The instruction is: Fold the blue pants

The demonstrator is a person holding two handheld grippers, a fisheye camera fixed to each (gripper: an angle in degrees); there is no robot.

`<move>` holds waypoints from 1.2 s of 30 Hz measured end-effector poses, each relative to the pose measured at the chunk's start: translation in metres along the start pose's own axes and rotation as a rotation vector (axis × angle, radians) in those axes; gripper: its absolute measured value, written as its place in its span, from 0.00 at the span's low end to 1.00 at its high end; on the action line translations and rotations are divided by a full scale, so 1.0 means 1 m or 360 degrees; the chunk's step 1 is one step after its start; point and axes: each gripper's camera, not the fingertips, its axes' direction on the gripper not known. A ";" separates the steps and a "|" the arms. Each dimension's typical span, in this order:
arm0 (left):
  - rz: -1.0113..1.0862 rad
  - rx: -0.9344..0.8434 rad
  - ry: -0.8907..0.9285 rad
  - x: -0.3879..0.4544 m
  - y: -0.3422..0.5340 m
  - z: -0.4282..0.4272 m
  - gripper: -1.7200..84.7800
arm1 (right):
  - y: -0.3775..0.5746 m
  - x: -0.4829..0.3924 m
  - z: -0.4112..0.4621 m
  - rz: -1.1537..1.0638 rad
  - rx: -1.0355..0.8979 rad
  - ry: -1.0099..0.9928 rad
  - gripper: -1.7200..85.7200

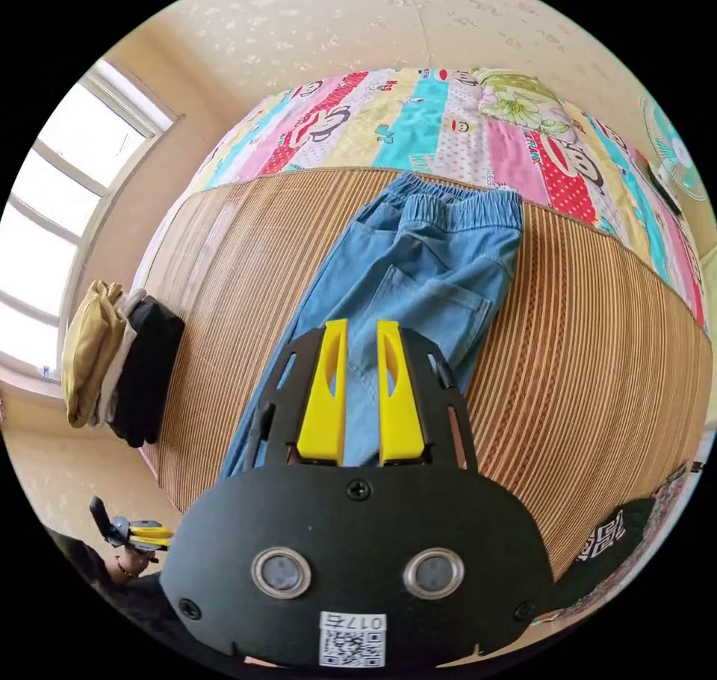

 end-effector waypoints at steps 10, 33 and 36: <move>-0.0048 0.0172 -0.0476 0.049 0.006 0.027 0.09 | -0.022 -0.028 0.012 0.0073 0.0283 0.0296 0.05; 0.0362 -0.0193 -0.0056 0.025 -0.048 0.088 0.10 | 0.299 0.005 -0.045 0.0222 -0.0197 -0.0598 0.05; 0.0300 -0.0283 -0.0105 0.020 -0.049 0.101 0.03 | 0.393 0.007 -0.066 0.0451 -0.0222 -0.0623 0.05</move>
